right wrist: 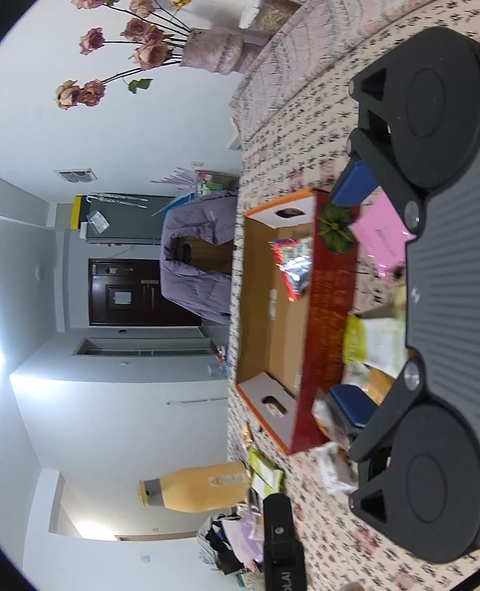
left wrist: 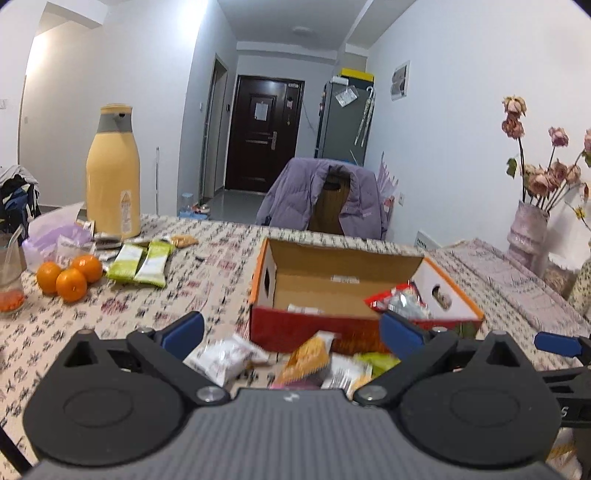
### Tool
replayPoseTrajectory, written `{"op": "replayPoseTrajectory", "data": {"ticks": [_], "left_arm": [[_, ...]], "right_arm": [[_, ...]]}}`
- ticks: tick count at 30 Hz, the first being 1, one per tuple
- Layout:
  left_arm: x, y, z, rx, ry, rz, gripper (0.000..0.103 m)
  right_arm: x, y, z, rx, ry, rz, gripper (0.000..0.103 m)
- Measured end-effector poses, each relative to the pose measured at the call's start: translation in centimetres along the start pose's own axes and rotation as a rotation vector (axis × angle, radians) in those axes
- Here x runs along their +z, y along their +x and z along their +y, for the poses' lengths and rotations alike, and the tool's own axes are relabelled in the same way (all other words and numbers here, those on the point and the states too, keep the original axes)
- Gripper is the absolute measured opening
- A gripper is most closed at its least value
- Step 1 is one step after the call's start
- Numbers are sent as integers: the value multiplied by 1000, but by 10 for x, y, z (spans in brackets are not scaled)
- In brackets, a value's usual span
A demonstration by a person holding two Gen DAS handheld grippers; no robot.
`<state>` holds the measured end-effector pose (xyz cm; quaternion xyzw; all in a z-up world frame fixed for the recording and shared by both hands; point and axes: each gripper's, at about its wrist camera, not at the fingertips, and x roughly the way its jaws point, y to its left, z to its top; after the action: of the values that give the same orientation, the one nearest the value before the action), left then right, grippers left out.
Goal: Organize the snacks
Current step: 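Grasp the orange stick-snack bag with the right gripper, then lift the orange bag with the right gripper while the left grasps a cookie packet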
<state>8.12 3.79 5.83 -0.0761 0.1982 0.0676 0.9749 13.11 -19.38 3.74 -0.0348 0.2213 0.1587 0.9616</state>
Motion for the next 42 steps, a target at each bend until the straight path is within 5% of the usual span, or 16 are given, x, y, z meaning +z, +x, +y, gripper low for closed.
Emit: {"op": "replayPoseTrajectory", "data": {"ticks": [16,21,27,34,42], "left_arm": [[-61,-9,28,-31,15,126,103],[-63,-9,29,-38,10,132,103],[-65,-8,32,-29,0,143,103],[-68,-4,36,2,2,165,103],[-77,13,37,57,5,240,103]], "right_arm": [[-65,14,11,74,58,177,99],[-72,30,1,104,142,225,75],[-77,20,-3,104,119,199,44],[-73,-7,1,53,19,106,40],[-61,-25,-16,-1,54,26,40]]}}
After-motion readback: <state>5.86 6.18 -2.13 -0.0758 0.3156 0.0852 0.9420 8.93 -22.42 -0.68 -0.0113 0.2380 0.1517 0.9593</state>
